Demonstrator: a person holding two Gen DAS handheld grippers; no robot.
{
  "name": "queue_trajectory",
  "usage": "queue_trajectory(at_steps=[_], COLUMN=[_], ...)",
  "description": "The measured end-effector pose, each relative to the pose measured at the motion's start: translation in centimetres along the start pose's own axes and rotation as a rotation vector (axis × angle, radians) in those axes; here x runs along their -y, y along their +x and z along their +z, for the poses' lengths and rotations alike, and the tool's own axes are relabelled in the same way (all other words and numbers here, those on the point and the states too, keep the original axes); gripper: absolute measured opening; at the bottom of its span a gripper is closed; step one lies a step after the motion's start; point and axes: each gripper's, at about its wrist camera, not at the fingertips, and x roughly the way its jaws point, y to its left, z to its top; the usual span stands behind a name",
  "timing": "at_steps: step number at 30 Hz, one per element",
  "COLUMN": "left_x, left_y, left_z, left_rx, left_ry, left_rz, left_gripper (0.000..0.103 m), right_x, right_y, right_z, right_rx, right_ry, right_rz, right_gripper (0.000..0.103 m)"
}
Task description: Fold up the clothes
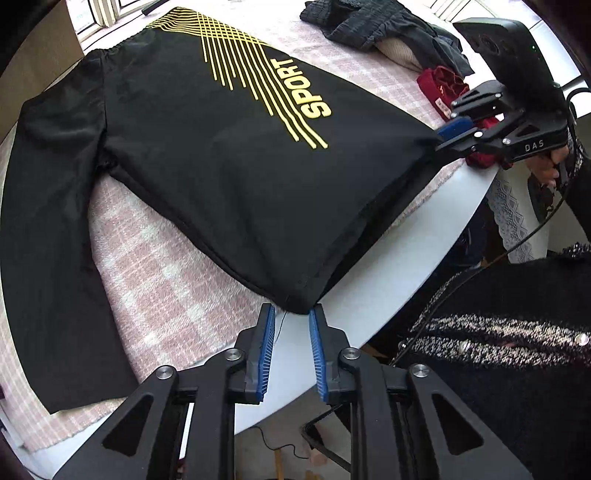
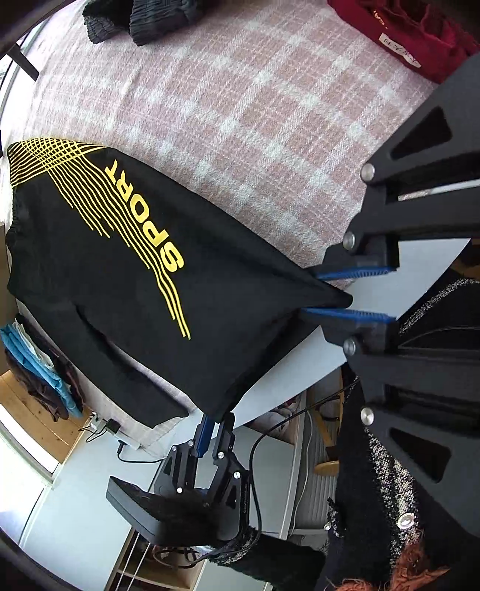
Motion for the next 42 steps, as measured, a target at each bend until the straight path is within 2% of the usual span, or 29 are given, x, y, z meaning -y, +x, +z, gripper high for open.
queue_trajectory(at_steps=[1,3,4,6,7,8,9,11,14,16,17,18,19,20,21,23,26,28,30,34,38,39,41,42], left_x=[0.2,1.1,2.2,4.7,6.2,7.8,9.5,11.9,14.7,14.8,14.7,14.5,14.0,13.5,13.0,11.7,9.5,8.0,6.3,4.2,5.3,5.8,6.7,7.2], left_y=[0.1,0.0,-0.3,-0.7,-0.6,-0.4,0.1,1.4,4.7,6.2,6.1,6.1,6.1,5.9,5.7,4.4,0.9,-1.0,-2.5,-3.1,-1.3,-0.9,-0.1,0.3], left_z=[0.0,0.6,1.4,3.3,4.4,5.6,7.4,10.2,12.2,12.6,12.7,12.8,12.9,12.8,12.7,12.2,11.5,10.8,10.1,8.7,8.7,8.8,9.0,9.2], left_rx=[-0.005,0.018,0.059,0.145,0.181,0.215,0.232,0.241,0.203,0.193,0.205,0.193,0.175,0.177,0.185,0.210,0.296,0.346,0.380,0.383,0.333,0.320,0.293,0.284], left_ry=[-0.008,-0.019,-0.003,0.042,0.073,0.109,0.137,0.186,0.226,0.220,0.217,0.199,0.172,0.147,0.123,0.060,-0.045,-0.113,-0.173,-0.236,-0.189,-0.165,-0.120,-0.100], left_rz=[0.012,0.007,-0.011,-0.049,-0.070,-0.091,-0.109,-0.107,-0.046,-0.033,-0.050,-0.091,-0.122,-0.126,-0.124,-0.170,-0.217,-0.219,-0.216,-0.164,-0.124,-0.119,-0.116,-0.122], left_gripper=[0.022,0.022,0.022,0.030,0.040,0.045,0.045,0.045,0.045,0.042,0.039,0.031,0.002,0.000,0.000,0.000,0.000,0.000,0.000,0.000,0.000,0.003,0.018,0.020], right_x=[0.1,0.6,1.3,3.4,4.7,6.0,6.3,7.6,8.5,9.0,9.3,9.6,9.8,10.0,10.2,10.8,12.6,14.5,16.3,18.6,19.5,19.3,18.4,17.9], right_y=[0.3,0.0,-0.8,-3.0,-4.3,-5.6,-6.3,-8.1,-9.3,-9.7,-9.9,-10.0,-9.8,-9.7,-9.5,-8.8,-6.9,-5.0,-2.7,1.7,4.1,3.9,2.7,1.8], right_z=[-0.2,0.4,0.4,0.5,0.4,0.4,1.1,2.6,5.9,7.7,8.9,10.0,11.4,12.8,14.1,17.4,22.7,26.6,30.2,35.3,36.9,36.6,35.2,34.4], right_rx=[-0.034,-0.015,0.005,0.087,0.137,0.187,0.239,0.297,0.339,0.351,0.357,0.362,0.369,0.375,0.381,0.397,0.407,0.411,0.395,0.325,0.242,0.242,0.246,0.246], right_ry=[-0.022,-0.035,-0.014,0.048,0.077,0.105,0.125,0.145,0.130,0.102,0.095,0.087,0.084,0.081,0.078,0.063,0.069,0.105,0.144,0.174,0.192,0.186,0.172,0.162], right_rz=[-0.063,-0.137,-0.128,-0.131,-0.145,-0.159,-0.195,-0.248,-0.300,-0.327,-0.325,-0.322,-0.314,-0.305,-0.296,-0.311,-0.322,-0.297,-0.325,-0.341,-0.355,-0.354,-0.329,-0.308], right_gripper=[0.059,0.060,0.060,0.060,0.060,0.060,0.060,0.060,0.060,0.060,0.060,0.060,0.060,0.060,0.060,0.060,0.060,0.060,0.060,0.060,0.060,0.060,0.060,0.060])
